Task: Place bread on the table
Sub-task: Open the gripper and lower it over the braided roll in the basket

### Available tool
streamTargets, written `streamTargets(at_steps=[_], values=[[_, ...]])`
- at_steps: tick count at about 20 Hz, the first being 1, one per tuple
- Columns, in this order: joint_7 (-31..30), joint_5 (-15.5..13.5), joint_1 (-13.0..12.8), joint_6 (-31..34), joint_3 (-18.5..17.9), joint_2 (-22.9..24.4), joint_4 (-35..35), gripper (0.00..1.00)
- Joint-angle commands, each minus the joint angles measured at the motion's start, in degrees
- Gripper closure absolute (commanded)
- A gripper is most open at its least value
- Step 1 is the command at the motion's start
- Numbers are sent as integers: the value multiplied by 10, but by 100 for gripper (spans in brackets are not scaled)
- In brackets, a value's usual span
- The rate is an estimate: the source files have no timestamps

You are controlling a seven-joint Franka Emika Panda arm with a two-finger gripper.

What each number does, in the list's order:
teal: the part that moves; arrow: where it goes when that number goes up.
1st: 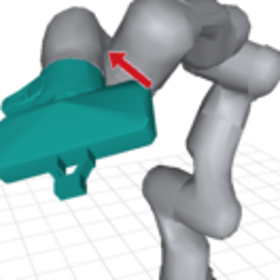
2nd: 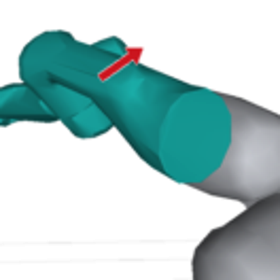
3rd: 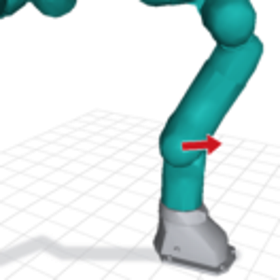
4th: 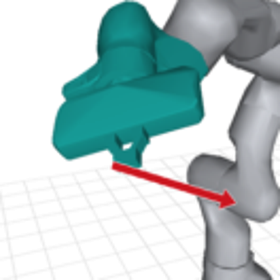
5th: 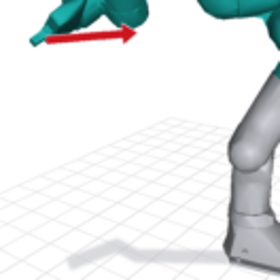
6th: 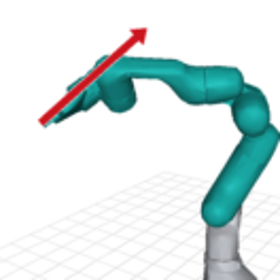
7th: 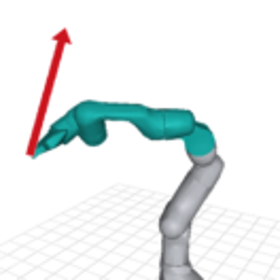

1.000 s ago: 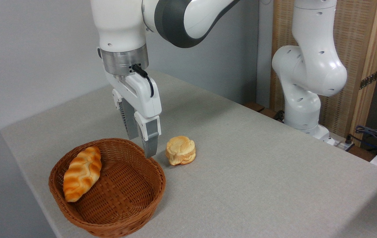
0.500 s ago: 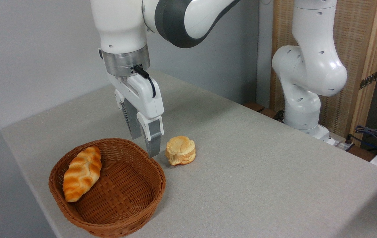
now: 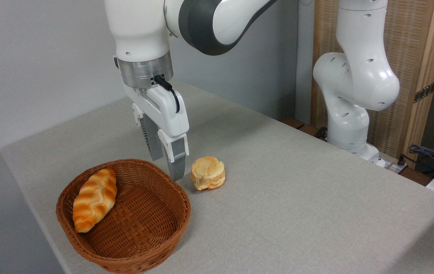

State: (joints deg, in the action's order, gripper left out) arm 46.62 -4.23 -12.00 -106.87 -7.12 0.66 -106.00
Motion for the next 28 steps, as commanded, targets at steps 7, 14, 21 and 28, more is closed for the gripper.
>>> streamTargets(at_steps=[7, 14, 21, 28], values=[[-9, 11, -3, 11, -4, 6, 2, 0], [-146, 6, -4, -30, -2, 1, 2, 0], [-350, 4, -10, -152, 3, -28, 2, 0], [-449, 2, -12, -234, 36, -69, 2, 0]])
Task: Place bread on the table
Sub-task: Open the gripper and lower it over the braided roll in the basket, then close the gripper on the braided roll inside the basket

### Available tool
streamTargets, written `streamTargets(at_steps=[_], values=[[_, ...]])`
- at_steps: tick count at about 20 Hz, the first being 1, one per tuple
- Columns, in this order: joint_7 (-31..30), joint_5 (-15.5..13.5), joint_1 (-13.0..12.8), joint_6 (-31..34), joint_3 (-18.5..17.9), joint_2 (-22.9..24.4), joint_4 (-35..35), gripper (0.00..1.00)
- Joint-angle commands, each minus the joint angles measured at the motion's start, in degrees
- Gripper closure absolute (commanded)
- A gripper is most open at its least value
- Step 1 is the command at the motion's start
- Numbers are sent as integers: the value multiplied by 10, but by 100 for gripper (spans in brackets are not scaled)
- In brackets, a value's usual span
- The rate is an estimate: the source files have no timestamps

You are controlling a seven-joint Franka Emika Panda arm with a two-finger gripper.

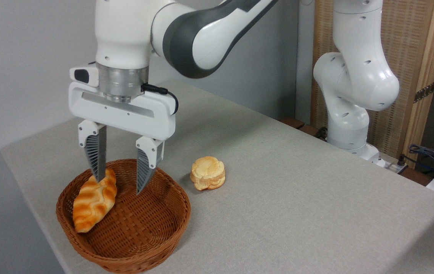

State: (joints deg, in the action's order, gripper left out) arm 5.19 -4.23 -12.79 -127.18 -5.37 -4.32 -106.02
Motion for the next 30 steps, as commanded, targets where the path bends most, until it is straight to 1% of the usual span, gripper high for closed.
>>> streamTargets(at_steps=[1, 7, 11, 16, 19, 20, 22, 23, 26, 27, 29, 30], values=[[-35, 3, -4, -36, 28, -29, 2, 0], [-36, 2, -4, -86, 58, -64, 2, 0], [-43, 3, -4, -112, 63, -81, 2, 0], [-43, 10, -4, -117, 70, -91, 2, 0], [-35, 12, -4, -116, 83, -102, 2, 0], [-34, 21, -4, -116, 84, -104, 2, 0], [-35, 67, -4, -116, 84, -107, 2, 0], [-35, 80, -4, -116, 85, -110, 2, 0], [-36, 84, -4, -116, 85, -111, 2, 0], [-36, 84, -4, -116, 85, -111, 2, 9], [-35, 84, -4, -117, 85, -111, 3, 36], [-35, 84, -4, -116, 85, -111, 2, 53]])
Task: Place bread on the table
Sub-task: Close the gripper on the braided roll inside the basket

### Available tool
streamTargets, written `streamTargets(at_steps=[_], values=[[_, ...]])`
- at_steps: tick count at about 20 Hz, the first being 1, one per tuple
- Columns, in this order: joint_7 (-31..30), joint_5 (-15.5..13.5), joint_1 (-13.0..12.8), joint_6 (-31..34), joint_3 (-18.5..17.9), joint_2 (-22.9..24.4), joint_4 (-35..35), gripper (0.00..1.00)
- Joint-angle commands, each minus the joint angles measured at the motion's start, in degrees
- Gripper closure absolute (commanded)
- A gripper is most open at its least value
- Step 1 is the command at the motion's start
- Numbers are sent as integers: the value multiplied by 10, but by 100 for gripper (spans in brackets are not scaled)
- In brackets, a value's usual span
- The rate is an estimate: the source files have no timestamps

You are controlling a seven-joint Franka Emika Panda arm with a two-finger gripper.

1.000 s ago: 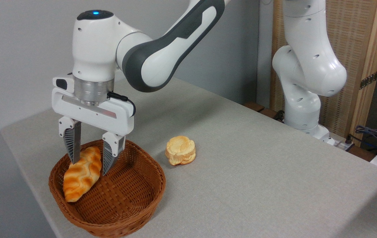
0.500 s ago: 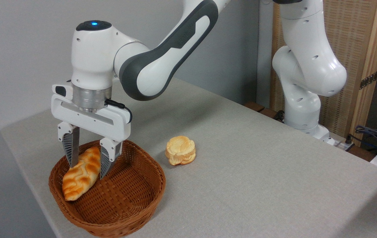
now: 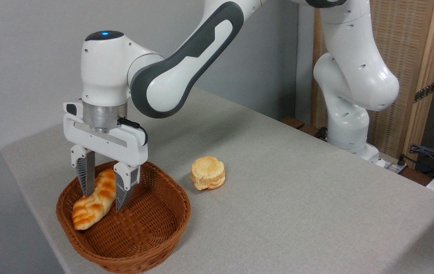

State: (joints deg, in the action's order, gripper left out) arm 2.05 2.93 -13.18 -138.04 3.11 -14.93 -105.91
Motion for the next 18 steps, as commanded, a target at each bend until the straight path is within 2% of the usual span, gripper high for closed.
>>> streamTargets(at_steps=[1, 3, 10, 11, 13, 14, 18], values=[[-4, 12, 0, -7, 0, -5, 2, 66], [-4, 12, 0, -7, 0, -5, 1, 72], [-2, 13, 0, -7, 0, -3, 3, 76], [-2, 13, 0, -7, 0, -3, 3, 79], [-2, 13, 0, -7, 0, -1, 4, 97], [-3, 13, 0, -6, -1, -1, 12, 100], [-6, 12, 2, -2, -5, 3, 18, 100]])
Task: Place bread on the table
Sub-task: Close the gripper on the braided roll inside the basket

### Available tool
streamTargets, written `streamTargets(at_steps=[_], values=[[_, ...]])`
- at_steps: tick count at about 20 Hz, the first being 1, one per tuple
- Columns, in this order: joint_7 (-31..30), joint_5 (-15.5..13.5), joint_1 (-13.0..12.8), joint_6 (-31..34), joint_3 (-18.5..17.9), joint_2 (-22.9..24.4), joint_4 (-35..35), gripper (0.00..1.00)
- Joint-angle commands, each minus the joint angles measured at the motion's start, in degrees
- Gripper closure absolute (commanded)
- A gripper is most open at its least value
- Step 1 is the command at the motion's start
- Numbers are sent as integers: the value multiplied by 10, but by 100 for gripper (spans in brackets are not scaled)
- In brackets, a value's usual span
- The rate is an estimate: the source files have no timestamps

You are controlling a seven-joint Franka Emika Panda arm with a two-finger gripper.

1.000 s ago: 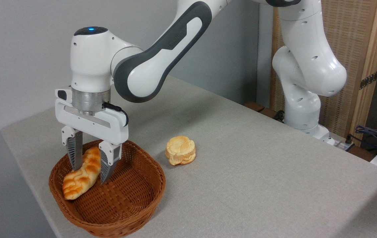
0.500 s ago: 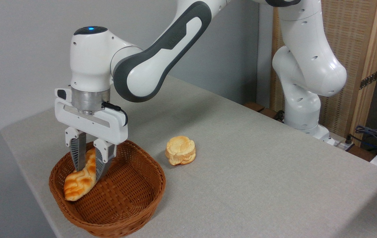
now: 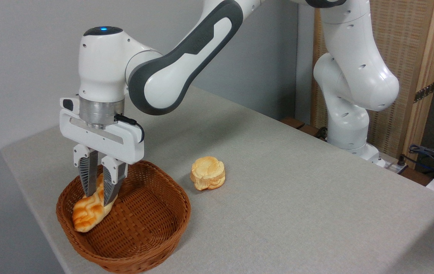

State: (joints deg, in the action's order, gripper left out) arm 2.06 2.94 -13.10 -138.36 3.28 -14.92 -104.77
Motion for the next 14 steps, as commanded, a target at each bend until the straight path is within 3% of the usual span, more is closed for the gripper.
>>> streamTargets(at_steps=[1, 9, 14], values=[[-6, 10, 1, 1, -8, 7, 7, 100], [-6, 9, 4, 3, -11, 11, 10, 100], [-2, 8, 9, 47, -12, 33, 15, 100]])
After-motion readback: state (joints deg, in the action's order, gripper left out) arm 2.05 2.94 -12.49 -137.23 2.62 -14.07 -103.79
